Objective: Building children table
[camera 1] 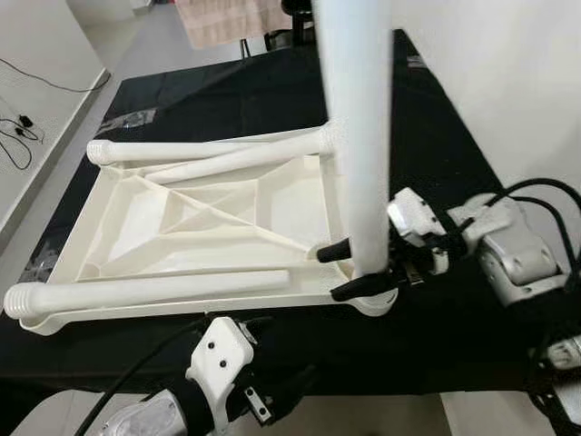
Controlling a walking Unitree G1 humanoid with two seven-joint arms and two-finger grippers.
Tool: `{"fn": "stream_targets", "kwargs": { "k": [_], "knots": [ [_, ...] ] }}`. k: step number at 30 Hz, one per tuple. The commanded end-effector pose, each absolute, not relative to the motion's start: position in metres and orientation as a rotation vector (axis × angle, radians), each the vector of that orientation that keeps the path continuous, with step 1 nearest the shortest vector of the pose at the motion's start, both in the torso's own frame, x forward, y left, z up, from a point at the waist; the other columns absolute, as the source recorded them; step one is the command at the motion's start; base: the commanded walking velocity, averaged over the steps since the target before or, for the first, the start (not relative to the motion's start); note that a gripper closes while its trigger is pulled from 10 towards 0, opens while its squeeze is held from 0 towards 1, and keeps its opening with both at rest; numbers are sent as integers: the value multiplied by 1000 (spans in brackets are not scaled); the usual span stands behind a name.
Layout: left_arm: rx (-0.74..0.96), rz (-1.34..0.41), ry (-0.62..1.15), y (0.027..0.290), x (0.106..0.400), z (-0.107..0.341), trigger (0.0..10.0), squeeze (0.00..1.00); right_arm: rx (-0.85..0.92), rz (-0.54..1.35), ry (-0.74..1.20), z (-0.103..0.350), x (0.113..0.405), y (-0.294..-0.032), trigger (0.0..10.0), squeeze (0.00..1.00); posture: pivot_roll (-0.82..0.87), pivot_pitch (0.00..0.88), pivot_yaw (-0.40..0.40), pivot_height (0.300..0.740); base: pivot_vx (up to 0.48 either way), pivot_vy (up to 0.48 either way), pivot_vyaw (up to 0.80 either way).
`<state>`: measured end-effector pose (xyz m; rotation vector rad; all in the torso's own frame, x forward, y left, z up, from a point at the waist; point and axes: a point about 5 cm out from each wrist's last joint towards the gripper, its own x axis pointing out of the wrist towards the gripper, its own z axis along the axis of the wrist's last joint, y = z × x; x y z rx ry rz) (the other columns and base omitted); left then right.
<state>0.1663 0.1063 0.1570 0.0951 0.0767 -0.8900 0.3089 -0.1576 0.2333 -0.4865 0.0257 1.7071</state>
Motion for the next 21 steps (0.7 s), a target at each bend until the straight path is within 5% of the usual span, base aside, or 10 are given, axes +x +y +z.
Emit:
{"fn": "stream_targets", "kwargs": {
  "k": [1,16,21],
  "knots": [
    [105,-884,110,110,165,153,10000,0,-442,1732,38,226,311,-151,10000,0,20,207,129,740,0,0,0],
    [94,-888,112,108,165,152,10000,0,-304,1245,-66,215,330,-161,10000,0,-2,198,116,740,0,0,0],
    [92,-887,113,108,163,151,10000,0,-279,1067,30,186,320,-160,10000,0,-10,194,107,740,0,0,0]
  ]
}}
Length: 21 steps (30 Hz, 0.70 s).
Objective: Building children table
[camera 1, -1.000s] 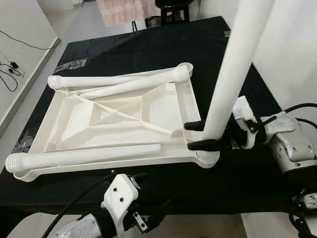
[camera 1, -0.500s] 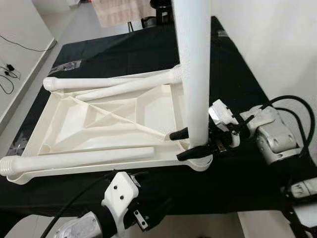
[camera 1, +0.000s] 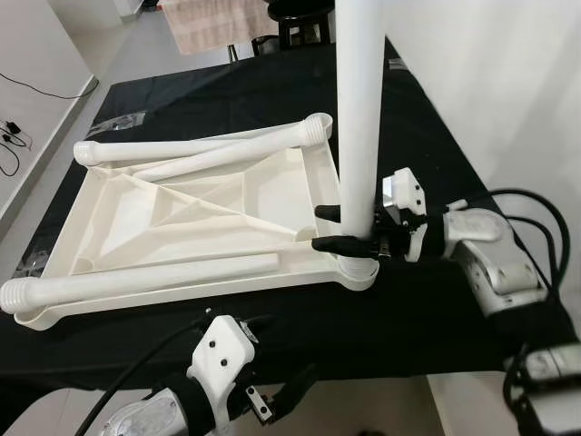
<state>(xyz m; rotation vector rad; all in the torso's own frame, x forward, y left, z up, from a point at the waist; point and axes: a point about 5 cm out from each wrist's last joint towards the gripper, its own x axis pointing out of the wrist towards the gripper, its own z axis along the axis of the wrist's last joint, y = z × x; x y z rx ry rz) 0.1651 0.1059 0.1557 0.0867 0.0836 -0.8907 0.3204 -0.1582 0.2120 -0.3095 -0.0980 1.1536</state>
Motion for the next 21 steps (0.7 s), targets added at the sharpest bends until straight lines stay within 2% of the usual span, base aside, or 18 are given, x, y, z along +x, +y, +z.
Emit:
{"fn": "stream_targets", "kwargs": {
  "k": [1,2,4,5,6,7,9,10,11,14,21],
  "knots": [
    [92,-887,113,108,163,151,10000,0,-278,1061,34,185,320,-160,10000,0,-10,194,107,740,0,0,0],
    [92,-887,113,108,163,151,10000,0,-278,1061,34,185,320,-160,10000,0,-10,194,107,740,0,0,0],
    [92,-887,115,108,163,150,10000,0,-229,918,65,175,317,-156,10000,0,-11,190,104,740,0,0,0],
    [92,-887,115,108,163,150,10000,0,-229,918,65,175,317,-156,10000,0,-11,190,104,740,0,0,0],
    [94,-887,116,108,163,150,10000,0,-183,804,100,169,316,-156,10000,0,-7,185,99,740,0,0,0],
    [94,-887,116,108,163,150,10000,0,-183,804,100,169,316,-156,10000,0,-7,185,99,740,0,0,0],
    [97,-886,118,109,163,149,10000,0,-113,470,172,156,304,-161,10000,0,-12,181,98,740,0,0,0],
    [97,-886,118,109,163,149,10000,0,-113,470,172,156,304,-161,10000,0,-12,181,98,740,0,0,0],
    [98,-886,119,110,163,149,10000,0,-104,381,193,153,299,-163,10000,0,-12,181,98,740,0,0,0],
    [97,-886,120,110,164,149,10000,0,-99,273,196,152,293,-164,10000,0,-20,183,111,740,0,0,0],
    [100,-890,122,111,167,149,10000,0,-131,148,183,159,284,-153,10000,0,-19,187,108,740,0,0,0]
  ]
}}
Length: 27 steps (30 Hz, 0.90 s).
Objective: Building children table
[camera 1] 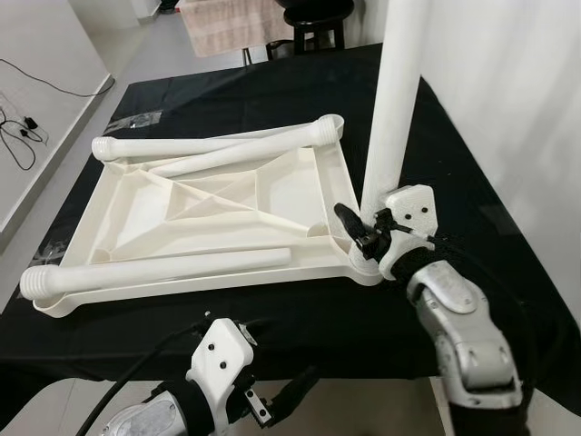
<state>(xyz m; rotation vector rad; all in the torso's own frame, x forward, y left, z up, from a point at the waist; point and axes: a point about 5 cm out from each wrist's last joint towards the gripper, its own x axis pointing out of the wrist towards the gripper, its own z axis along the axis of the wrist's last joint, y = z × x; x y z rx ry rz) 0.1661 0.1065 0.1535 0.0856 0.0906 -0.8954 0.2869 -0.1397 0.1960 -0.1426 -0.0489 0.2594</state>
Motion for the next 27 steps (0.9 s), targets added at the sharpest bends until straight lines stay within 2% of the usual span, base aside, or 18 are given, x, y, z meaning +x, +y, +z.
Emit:
{"fn": "stream_targets", "kwargs": {
  "k": [1,13,14,15,16,19,23,24,25,26,27],
  "knots": [
    [100,-890,122,111,167,149,10000,0,-129,144,187,159,283,-152,10000,0,-19,187,108,740,0,0,0],
    [98,-884,112,110,171,149,10000,0,-73,124,225,163,271,-138,10000,0,-29,185,101,740,0,0,0],
    [98,-884,111,110,171,149,10000,0,-56,124,219,165,271,-138,10000,773,-29,184,100,740,0,0,0],
    [97,-883,110,110,171,148,10000,0,-41,131,215,166,271,-137,10000,773,-32,182,97,740,0,0,0],
    [95,-882,109,110,172,148,10000,0,-8,149,197,169,272,-137,10000,1000,-32,181,96,740,0,0,0],
    [95,-876,104,110,173,149,10000,0,88,247,136,179,274,-129,10000,1000,-31,180,95,740,0,0,0],
    [97,-874,103,110,173,148,10000,0,112,325,86,186,277,-125,10000,1000,-30,178,94,740,0,0,0],
    [97,-873,102,109,174,148,10000,0,119,414,39,194,278,-123,10000,522,-30,177,94,740,0,0,0],
    [97,-873,102,109,174,148,10000,0,119,414,39,194,278,-123,10000,522,-30,177,94,740,0,0,0],
    [96,-873,100,109,174,148,10000,0,85,595,-51,208,281,-122,10000,0,-32,175,94,740,0,0,0],
    [96,-873,100,109,174,148,10000,0,85,595,-51,208,281,-122,10000,0,-32,175,94,740,0,0,0]
  ]
}}
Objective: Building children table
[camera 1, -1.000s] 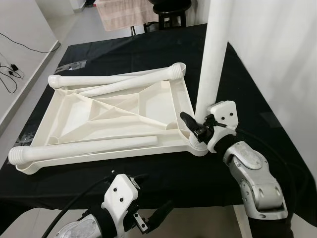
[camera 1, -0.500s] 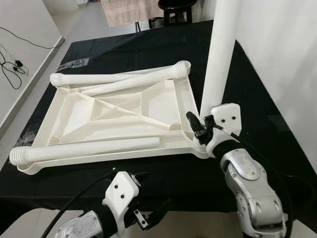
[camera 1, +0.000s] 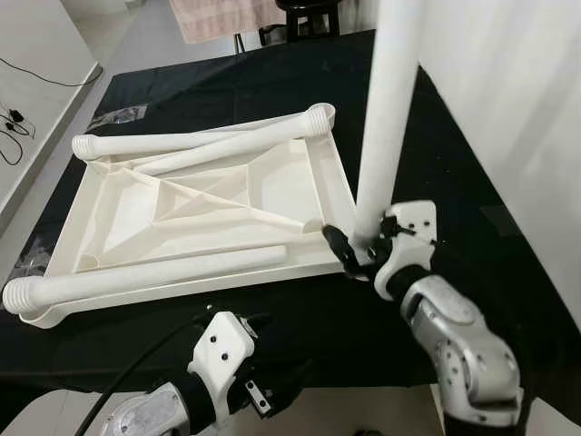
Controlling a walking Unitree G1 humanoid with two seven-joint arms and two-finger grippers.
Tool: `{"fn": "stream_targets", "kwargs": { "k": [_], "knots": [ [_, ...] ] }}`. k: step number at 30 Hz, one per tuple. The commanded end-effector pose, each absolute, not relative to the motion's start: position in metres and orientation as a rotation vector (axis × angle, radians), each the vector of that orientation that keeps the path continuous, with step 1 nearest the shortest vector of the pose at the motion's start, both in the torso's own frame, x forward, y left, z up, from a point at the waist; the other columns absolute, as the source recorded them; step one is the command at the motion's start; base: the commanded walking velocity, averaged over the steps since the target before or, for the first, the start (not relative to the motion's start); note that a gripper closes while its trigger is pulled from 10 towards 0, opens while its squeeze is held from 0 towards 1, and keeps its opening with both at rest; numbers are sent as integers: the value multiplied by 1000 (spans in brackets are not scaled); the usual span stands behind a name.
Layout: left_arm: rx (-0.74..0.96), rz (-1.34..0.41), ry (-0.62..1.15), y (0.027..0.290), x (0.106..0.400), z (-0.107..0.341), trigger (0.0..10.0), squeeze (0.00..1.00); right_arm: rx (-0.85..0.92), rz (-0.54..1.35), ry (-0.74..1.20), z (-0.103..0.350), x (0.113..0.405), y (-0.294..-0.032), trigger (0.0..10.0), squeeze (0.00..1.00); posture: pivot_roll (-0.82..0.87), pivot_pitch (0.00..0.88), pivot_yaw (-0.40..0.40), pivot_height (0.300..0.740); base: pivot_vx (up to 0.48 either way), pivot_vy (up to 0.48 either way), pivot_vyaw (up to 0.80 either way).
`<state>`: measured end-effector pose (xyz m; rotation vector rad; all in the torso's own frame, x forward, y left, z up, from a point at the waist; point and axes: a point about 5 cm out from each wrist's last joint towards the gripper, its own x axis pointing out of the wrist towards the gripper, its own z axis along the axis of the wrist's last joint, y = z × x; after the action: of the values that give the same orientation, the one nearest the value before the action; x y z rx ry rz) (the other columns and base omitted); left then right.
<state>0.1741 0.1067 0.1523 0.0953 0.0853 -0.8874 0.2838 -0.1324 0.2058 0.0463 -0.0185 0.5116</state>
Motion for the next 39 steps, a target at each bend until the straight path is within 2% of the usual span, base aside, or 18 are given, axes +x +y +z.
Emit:
{"fn": "stream_targets", "kwargs": {
  "k": [1,2,3,7,12,13,14,15,16,21,26,31,32,34,35,36,38,39],
  "knots": [
    [96,-873,99,109,174,148,10000,0,50,668,-81,213,283,-124,10000,0,-32,175,94,740,0,0,0],
    [96,-873,99,109,174,148,10000,0,50,668,-81,213,283,-124,10000,0,-32,175,94,740,0,0,0],
    [96,-874,98,109,174,149,10000,0,-16,767,-107,220,288,-130,10000,0,-32,175,94,740,0,0,0],
    [95,-876,96,108,175,149,10000,0,-134,916,-102,225,301,-139,10000,0,-24,171,93,740,0,0,0],
    [94,-877,95,107,175,149,10000,0,-165,985,-85,225,308,-142,10000,0,-16,167,88,740,0,0,0],
    [92,-879,94,107,174,150,10000,0,-184,1041,-68,224,313,-143,9686,0,-14,166,87,740,0,0,0],
    [90,-881,93,106,174,150,10000,0,-199,1086,-49,223,316,-144,6902,0,-14,166,85,740,0,0,0],
    [90,-881,93,106,174,150,10000,0,-199,1086,-49,223,316,-144,6902,0,-14,166,85,740,0,0,0],
    [84,-882,92,106,174,150,10000,0,-201,1108,-37,222,323,-146,0,0,-14,164,82,740,0,0,0],
    [76,-882,85,106,174,150,10000,0,-183,1109,-12,216,335,-147,0,0,-6,160,80,740,0,0,0],
    [86,-862,72,107,173,150,10000,0,-194,1070,32,203,332,-154,0,0,-6,160,79,740,0,0,0],
    [98,-846,64,109,174,149,10000,0,-148,977,111,180,310,-165,0,0,-18,149,72,740,0,0,0],
    [108,-835,60,110,174,149,10000,0,-158,871,199,165,300,-165,0,0,-14,141,62,740,0,0,0],
    [108,-835,60,110,174,149,10000,0,-158,871,199,165,300,-165,0,0,-14,141,62,740,0,0,0],
    [123,-819,54,112,174,149,10000,0,-91,645,292,149,281,-155,0,0,-12,137,60,740,0,0,0],
    [123,-819,54,112,174,149,10000,0,-91,645,292,149,281,-155,0,0,-12,137,60,740,0,0,0],
    [131,-785,47,116,177,147,10000,0,-112,343,336,141,251,-145,0,0,-38,127,84,740,0,0,0],
    [129,-779,44,115,179,146,10000,0,-102,298,335,139,247,-142,0,0,-49,109,87,740,0,0,0]
  ]
}}
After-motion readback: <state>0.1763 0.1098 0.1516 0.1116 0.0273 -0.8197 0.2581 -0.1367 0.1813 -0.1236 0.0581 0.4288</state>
